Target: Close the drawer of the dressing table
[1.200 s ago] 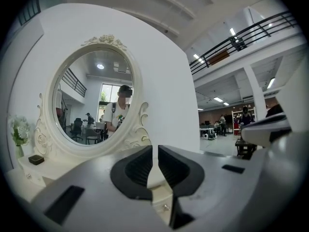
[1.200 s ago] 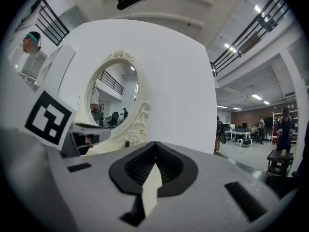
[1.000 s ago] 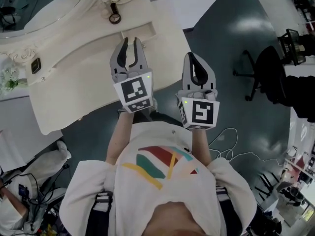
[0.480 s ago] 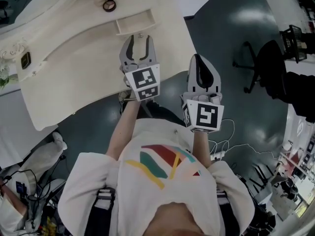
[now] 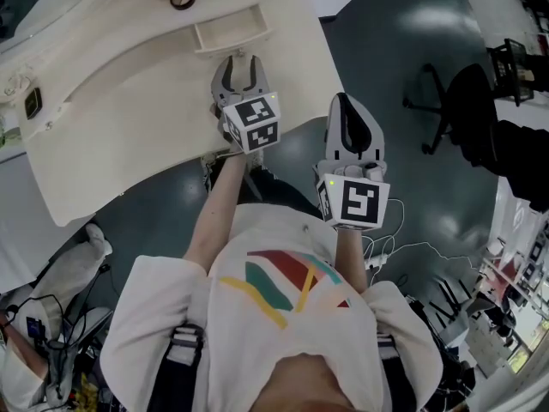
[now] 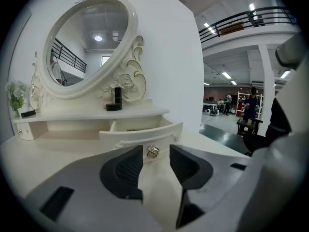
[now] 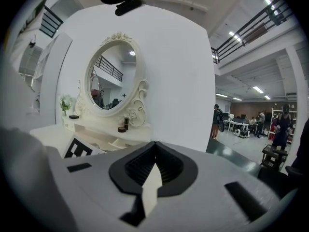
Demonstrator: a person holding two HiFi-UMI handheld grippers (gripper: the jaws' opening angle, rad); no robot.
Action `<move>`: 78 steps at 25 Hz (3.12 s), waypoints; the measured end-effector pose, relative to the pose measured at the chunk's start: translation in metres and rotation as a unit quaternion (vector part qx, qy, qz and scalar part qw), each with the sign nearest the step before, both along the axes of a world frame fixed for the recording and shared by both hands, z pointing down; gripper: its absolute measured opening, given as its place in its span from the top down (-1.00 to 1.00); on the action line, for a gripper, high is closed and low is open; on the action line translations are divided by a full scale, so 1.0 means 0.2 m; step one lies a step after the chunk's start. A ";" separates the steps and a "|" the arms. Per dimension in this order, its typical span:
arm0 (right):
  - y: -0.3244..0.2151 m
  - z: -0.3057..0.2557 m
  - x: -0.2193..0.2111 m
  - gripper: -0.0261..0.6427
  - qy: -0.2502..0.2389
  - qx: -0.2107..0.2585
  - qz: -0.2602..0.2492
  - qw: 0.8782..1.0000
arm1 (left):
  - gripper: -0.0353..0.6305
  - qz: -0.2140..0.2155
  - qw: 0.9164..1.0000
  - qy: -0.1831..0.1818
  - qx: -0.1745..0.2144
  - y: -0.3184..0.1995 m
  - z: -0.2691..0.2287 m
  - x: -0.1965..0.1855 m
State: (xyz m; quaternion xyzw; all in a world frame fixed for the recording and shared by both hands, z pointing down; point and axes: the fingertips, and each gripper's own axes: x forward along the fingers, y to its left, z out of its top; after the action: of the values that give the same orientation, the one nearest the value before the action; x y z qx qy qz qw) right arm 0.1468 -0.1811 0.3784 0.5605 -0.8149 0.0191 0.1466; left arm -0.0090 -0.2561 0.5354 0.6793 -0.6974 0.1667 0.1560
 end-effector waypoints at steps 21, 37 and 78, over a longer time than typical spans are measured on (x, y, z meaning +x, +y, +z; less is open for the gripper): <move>0.02 0.05 -0.02 0.92 0.008 -0.016 -0.021 1.000 | 0.64 -0.020 1.000 -0.002 -0.010 -0.06 0.06 0.00; 0.00 0.04 -0.06 0.92 0.010 -0.009 -0.033 0.999 | 0.65 -0.020 1.000 -0.006 -0.012 -0.06 0.06 -0.01; 0.00 0.07 -0.16 0.92 0.016 -0.017 -0.055 0.998 | 0.64 -0.037 0.999 0.032 -0.012 -0.10 0.07 -0.13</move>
State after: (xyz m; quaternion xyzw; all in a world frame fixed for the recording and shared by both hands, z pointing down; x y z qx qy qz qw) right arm 0.1143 -0.1810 0.3918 0.5127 -0.8414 0.0163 0.1701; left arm -0.0344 -0.2767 0.5494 0.6564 -0.7145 0.1475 0.1921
